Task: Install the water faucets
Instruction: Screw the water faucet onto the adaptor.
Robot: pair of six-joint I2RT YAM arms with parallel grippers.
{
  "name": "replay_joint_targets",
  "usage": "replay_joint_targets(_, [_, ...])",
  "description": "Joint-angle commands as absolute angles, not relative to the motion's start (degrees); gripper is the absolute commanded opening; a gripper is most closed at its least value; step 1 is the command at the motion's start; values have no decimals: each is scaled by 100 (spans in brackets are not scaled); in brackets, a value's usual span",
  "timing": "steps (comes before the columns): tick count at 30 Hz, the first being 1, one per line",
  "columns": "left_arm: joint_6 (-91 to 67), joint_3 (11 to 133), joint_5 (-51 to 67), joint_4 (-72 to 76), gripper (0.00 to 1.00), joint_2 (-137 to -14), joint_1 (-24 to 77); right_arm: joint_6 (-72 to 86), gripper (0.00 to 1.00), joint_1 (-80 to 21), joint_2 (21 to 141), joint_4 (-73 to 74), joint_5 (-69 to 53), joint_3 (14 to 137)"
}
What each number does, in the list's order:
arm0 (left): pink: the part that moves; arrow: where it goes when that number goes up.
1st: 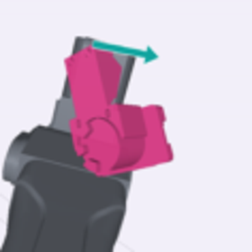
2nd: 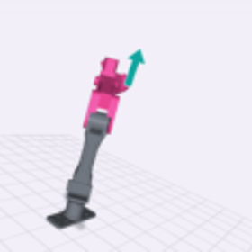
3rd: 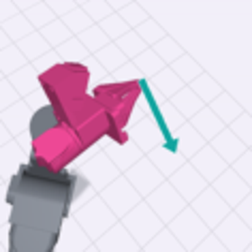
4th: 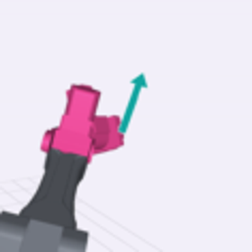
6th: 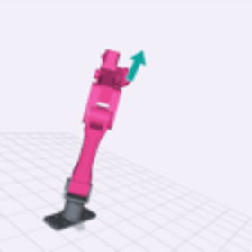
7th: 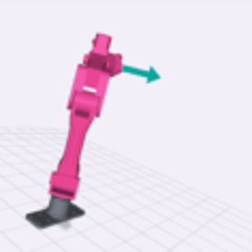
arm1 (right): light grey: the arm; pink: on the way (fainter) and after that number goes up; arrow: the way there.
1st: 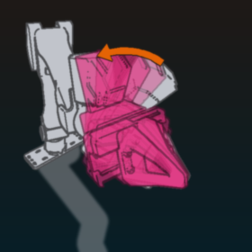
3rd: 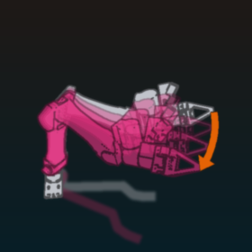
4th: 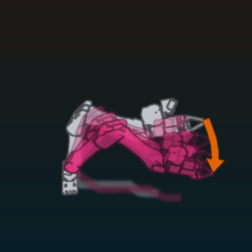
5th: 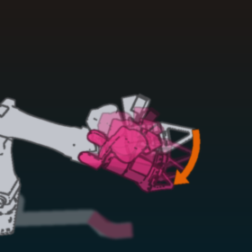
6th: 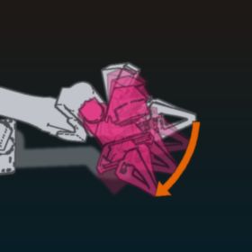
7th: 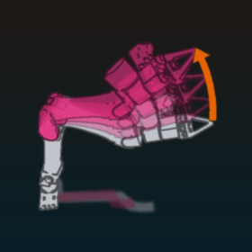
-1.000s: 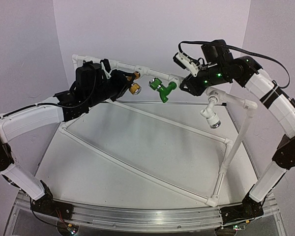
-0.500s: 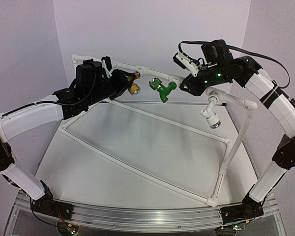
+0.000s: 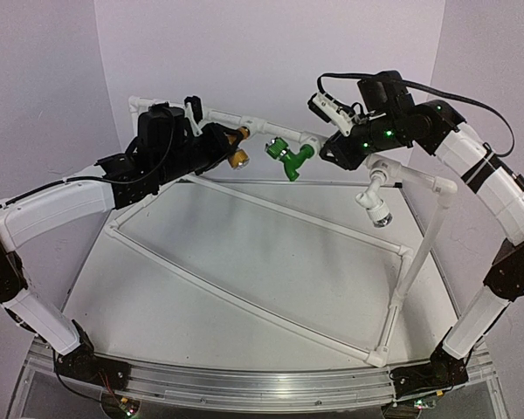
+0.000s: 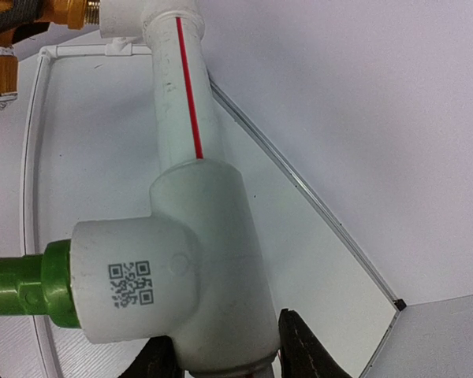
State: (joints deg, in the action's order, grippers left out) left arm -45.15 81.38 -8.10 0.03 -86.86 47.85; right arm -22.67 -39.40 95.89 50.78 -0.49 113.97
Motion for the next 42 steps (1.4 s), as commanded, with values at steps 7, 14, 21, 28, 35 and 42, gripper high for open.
replay_joint_targets(7, [-3523, 8331, -353, 1002, 0, -8994, 4977, -439, 0, -4230, 10152, 5151, -1073, 10904])
replay_joint_targets(14, [-3169, 8301, -361, 999, 0, -9009, 4992, -415, 0, -4252, 10153, 5137, -1040, 10875])
replay_joint_targets(21, [-2820, 8300, -294, 993, 0, -9047, 4992, -395, 0, -4257, 10169, 5116, -1031, 10857])
replay_joint_targets(28, [-2523, 8383, -244, 984, 0, -9131, 4992, -378, 0, -4263, 10187, 5089, -1032, 10868])
replay_joint_targets(35, [-2097, 8508, -274, 744, 0, -9113, 5002, -375, 0, -4279, 10212, 5073, -1016, 10857])
replay_joint_targets(42, [-1733, 8538, -195, 601, 0, -9118, 5002, -375, 0, -4291, 10194, 5012, -971, 10757])
